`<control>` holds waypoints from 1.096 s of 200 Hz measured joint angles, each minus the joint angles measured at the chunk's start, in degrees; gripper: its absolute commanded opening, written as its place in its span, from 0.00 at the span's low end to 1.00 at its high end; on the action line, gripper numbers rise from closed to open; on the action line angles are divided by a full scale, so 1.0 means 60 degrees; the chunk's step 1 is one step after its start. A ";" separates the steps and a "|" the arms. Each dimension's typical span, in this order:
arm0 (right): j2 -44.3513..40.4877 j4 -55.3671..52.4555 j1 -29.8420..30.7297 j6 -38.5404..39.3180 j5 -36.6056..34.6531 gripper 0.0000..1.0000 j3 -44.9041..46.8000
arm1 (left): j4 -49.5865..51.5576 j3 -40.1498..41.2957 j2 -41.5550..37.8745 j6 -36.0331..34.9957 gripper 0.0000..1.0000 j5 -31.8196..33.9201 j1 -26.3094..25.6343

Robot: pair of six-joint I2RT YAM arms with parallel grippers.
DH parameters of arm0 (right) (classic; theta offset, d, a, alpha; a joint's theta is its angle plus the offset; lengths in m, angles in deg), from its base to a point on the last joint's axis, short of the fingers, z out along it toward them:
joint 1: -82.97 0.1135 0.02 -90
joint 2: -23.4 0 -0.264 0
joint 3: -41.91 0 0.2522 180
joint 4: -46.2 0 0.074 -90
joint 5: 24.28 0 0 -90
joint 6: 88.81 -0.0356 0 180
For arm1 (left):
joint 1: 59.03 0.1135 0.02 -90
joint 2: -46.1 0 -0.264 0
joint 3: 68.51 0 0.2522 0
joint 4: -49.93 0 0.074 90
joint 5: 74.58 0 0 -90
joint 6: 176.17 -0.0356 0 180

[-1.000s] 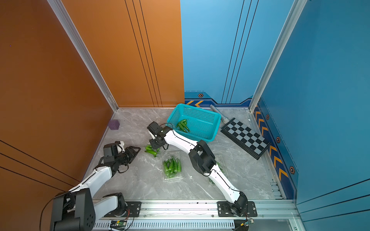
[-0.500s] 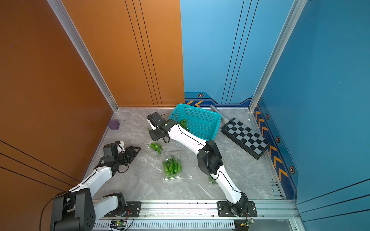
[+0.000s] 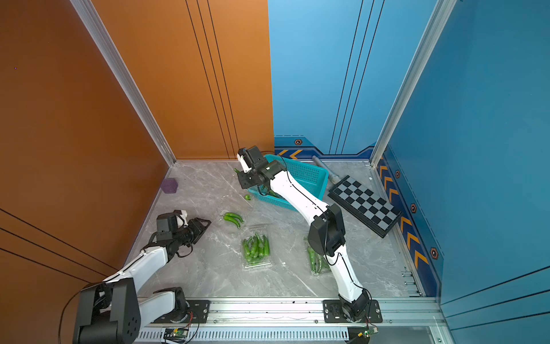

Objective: Take small green peppers out of containers
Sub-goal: Place the green pepper in the basket.

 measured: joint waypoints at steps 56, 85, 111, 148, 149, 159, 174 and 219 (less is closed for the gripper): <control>-0.1042 0.0539 -0.1705 -0.0342 0.0834 0.15 0.0579 | 0.0004 -0.0124 0.0200 0.0000 0.55 0.0149 -0.0160; -0.1468 0.1035 -0.2634 -0.0667 0.1282 0.17 0.1035 | 0.0000 -0.0131 0.0226 0.0000 0.54 0.0262 -0.0186; -0.1472 0.1432 -0.3217 -0.0863 0.1519 0.17 0.1494 | 0.0015 -0.0149 0.0291 0.0000 0.55 0.0321 -0.0299; -0.0860 0.1847 -0.3402 -0.0903 0.1588 0.21 0.1996 | 0.0142 -0.0255 0.0291 0.0000 0.55 0.0466 -0.0353; -0.0834 0.1854 -0.3402 -0.0903 0.1588 0.21 0.2007 | 0.0146 -0.0255 0.0291 0.0000 0.54 0.0466 -0.0353; -0.0572 0.1920 -0.3391 -0.0911 0.1585 0.25 0.2146 | 0.0171 -0.0262 0.0288 0.0000 0.55 0.0499 -0.0361; -0.0182 0.1953 -0.3388 -0.0947 0.1541 0.37 0.2306 | 0.0215 -0.0262 0.0288 0.0000 0.54 0.0514 -0.0372; 0.0189 0.1971 -0.3362 -0.1002 0.1392 0.56 0.2889 | 0.0280 -0.0262 0.0270 0.0000 0.55 0.0532 -0.0412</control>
